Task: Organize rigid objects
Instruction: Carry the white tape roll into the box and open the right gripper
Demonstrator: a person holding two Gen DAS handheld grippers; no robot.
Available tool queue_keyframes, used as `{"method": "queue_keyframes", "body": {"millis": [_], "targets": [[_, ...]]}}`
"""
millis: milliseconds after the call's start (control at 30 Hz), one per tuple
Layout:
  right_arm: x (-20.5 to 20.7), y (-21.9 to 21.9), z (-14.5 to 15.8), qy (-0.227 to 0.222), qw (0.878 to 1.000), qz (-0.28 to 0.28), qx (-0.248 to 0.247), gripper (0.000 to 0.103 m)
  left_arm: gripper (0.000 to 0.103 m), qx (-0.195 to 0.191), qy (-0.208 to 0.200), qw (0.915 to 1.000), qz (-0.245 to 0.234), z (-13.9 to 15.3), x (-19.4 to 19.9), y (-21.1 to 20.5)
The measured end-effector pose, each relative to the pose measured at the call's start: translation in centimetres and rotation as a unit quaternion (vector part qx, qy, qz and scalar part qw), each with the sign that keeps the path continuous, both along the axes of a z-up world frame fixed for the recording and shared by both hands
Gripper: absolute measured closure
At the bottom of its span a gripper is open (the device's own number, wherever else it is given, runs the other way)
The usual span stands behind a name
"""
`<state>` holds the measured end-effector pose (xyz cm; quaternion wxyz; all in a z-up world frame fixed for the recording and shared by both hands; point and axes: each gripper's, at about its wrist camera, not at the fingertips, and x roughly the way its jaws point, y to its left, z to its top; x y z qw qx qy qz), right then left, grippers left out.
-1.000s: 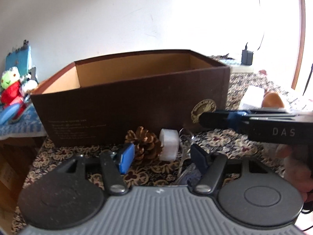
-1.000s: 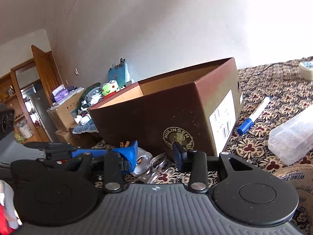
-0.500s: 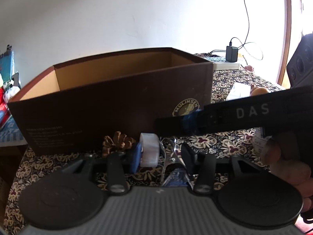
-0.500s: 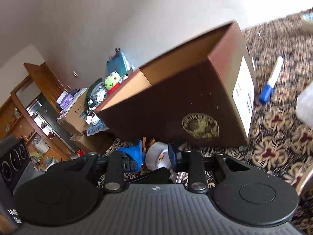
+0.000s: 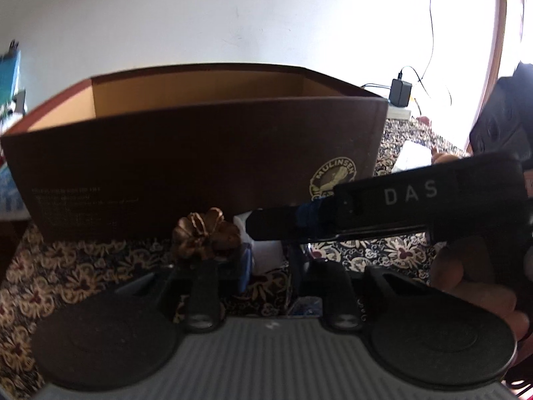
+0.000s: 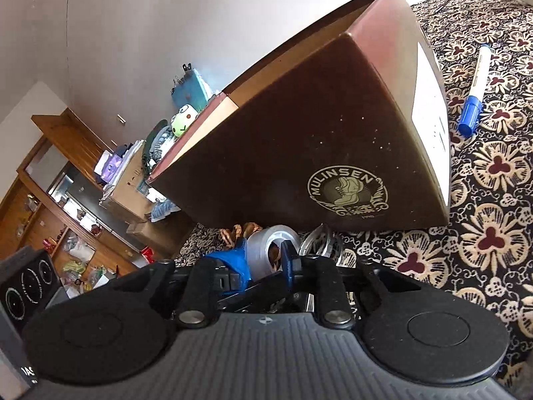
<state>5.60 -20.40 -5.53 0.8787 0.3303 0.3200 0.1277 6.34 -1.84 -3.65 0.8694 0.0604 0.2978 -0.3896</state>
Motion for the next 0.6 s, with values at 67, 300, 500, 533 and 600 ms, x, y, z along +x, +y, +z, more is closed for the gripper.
{"method": "queue_keyframes", "body": {"millis": [67,300,500,533,600], "targets": [[-0.1,0.1,0.1,-0.005,1.000,0.003,-0.004,0.103,0.087,-0.003,0.001,1.0000,0.001,0.0,0.0,0.0],[-1.0,0.4,1.4,-0.026,0.999,0.007,-0.020,0.103,0.088,-0.007,-0.020,0.9998,-0.007,0.9,-1.5,0.1],[-2.4,0.3,3.8,-0.058,0.998,0.010,-0.029,0.103,0.088,-0.019,-0.055,0.9981,-0.017,3.4,-3.1,0.6],[-2.6,0.4,4.3,-0.065,0.997,0.011,-0.031,0.103,0.088,-0.021,-0.063,0.9976,-0.018,4.0,-3.4,0.8],[-2.8,0.6,5.6,-0.083,0.996,0.012,-0.040,0.103,0.088,-0.023,-0.080,0.9962,-0.023,5.4,-3.8,1.0]]}}
